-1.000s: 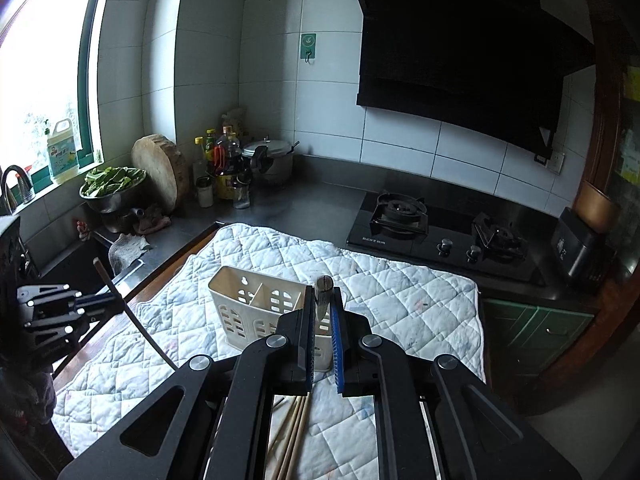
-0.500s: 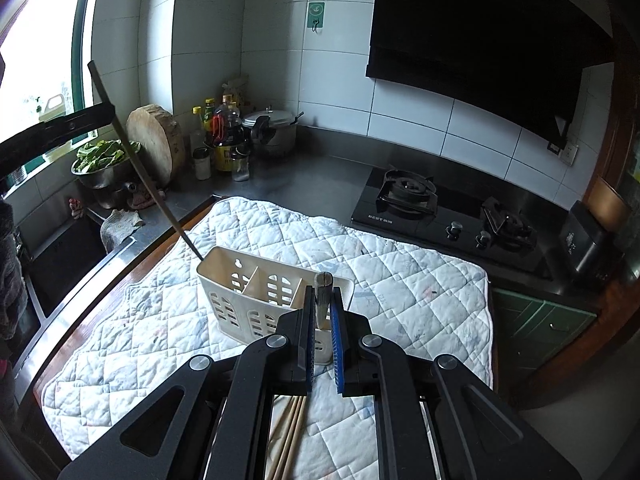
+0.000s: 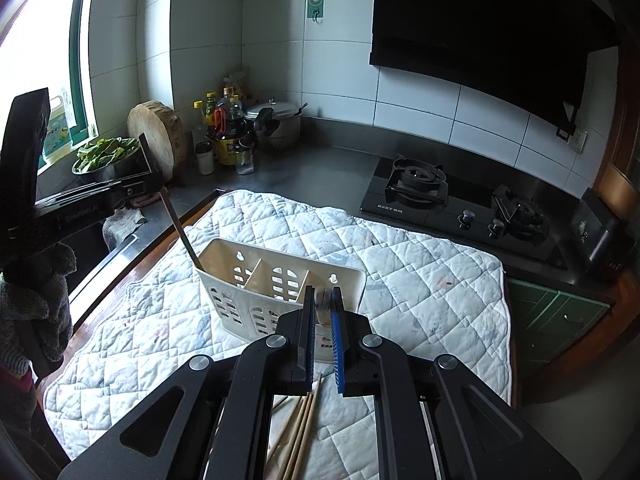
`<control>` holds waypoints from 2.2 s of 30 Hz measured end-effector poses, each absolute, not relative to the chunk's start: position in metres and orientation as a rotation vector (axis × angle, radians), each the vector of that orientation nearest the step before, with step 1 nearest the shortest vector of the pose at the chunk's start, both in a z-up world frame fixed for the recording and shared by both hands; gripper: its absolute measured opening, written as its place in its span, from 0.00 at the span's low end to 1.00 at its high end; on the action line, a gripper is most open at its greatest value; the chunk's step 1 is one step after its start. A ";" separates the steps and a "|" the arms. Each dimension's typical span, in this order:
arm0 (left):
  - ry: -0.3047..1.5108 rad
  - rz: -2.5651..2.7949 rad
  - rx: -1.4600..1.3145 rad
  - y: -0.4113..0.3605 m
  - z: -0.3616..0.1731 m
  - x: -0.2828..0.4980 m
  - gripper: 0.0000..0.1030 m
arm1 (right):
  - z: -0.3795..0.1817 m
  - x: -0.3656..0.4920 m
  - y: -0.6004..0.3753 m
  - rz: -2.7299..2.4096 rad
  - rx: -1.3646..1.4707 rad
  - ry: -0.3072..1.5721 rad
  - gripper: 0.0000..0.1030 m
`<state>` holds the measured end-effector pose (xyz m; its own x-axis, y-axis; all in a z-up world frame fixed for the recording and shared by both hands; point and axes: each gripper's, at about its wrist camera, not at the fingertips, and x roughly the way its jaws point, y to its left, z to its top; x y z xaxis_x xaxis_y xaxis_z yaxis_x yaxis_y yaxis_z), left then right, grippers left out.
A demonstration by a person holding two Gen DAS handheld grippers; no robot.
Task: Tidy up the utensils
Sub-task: 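Lift the left gripper's chopstick into the white holder while the right gripper inserts its own, then open both grippers and withdraw them from the holder, then close the left gripper on another chopstick while the right gripper grasps one too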
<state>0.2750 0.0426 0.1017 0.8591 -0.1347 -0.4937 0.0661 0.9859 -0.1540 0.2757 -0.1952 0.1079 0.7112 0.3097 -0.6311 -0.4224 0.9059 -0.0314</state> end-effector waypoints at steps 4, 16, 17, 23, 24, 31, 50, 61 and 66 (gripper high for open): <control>0.515 -0.100 -0.117 0.041 0.103 0.266 0.28 | 0.111 0.271 -0.198 0.394 -0.170 0.640 0.16; 0.452 -0.111 -0.048 0.038 0.115 0.183 0.52 | 0.111 0.186 -0.220 0.401 -0.152 0.553 0.21; 0.457 -0.118 -0.040 0.036 0.111 0.175 0.52 | 0.106 0.178 -0.221 0.403 -0.151 0.554 0.21; 0.510 -0.133 -0.041 0.034 0.081 0.138 0.53 | 0.065 0.136 -0.228 0.398 -0.142 0.595 0.21; 0.515 -0.136 -0.044 0.034 0.075 0.133 0.53 | 0.058 0.132 -0.229 0.395 -0.141 0.606 0.21; 0.575 -0.139 -0.031 0.030 0.029 0.104 0.53 | -0.001 0.111 -0.241 0.378 -0.079 0.705 0.21; 0.855 -0.190 -0.036 -0.002 -0.087 0.095 0.47 | -0.085 0.110 -0.243 0.344 -0.066 0.868 0.18; 0.908 -0.200 -0.046 -0.008 -0.103 0.109 0.22 | -0.099 0.120 -0.242 0.349 -0.059 0.903 0.13; 0.924 -0.210 -0.045 -0.009 -0.108 0.112 0.18 | -0.104 0.123 -0.239 0.351 -0.067 0.919 0.12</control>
<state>0.1122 -0.0093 -0.1078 0.5837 -0.1995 -0.7871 0.1606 0.9786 -0.1290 0.1230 -0.2395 -0.1041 0.5545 0.2681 -0.7878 -0.3251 0.9412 0.0915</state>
